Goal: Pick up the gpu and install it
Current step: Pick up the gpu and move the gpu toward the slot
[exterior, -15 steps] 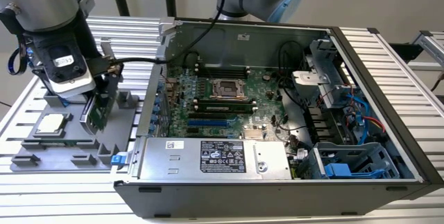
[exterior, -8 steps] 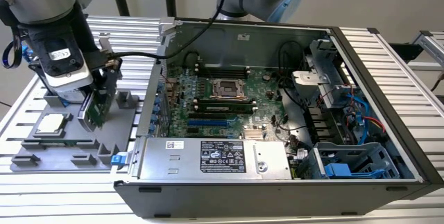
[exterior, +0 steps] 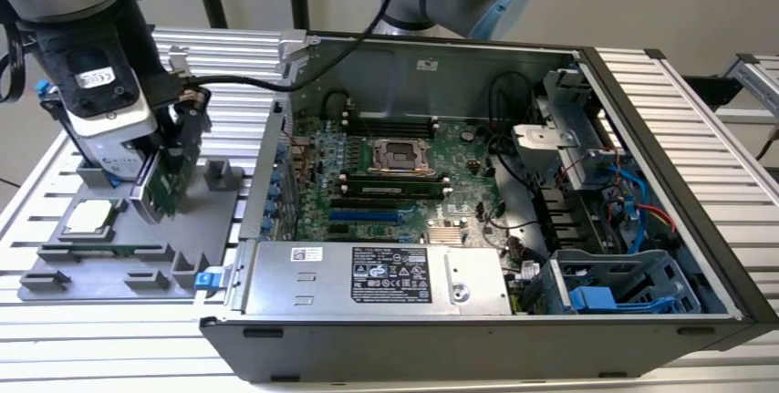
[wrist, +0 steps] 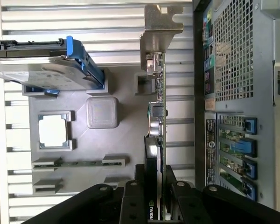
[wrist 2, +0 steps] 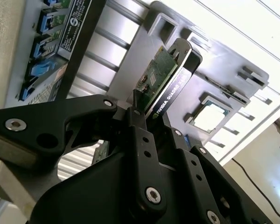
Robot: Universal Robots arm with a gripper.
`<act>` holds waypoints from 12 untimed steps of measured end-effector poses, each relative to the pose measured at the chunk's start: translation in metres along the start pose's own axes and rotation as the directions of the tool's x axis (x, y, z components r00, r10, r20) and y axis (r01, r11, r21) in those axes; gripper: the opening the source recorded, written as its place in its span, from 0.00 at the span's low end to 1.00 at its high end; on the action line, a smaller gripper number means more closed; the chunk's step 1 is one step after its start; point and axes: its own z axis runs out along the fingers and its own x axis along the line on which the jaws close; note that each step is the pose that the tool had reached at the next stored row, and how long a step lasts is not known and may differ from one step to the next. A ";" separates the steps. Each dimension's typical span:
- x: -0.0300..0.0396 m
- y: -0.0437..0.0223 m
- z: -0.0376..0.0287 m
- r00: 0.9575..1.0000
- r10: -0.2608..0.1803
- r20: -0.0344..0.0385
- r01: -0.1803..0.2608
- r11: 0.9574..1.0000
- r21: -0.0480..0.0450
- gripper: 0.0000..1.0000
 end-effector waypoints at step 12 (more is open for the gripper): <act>-0.0004 0.0010 -0.0199 1.000 -0.001 0.000 0.001 1.000 0.000 0.00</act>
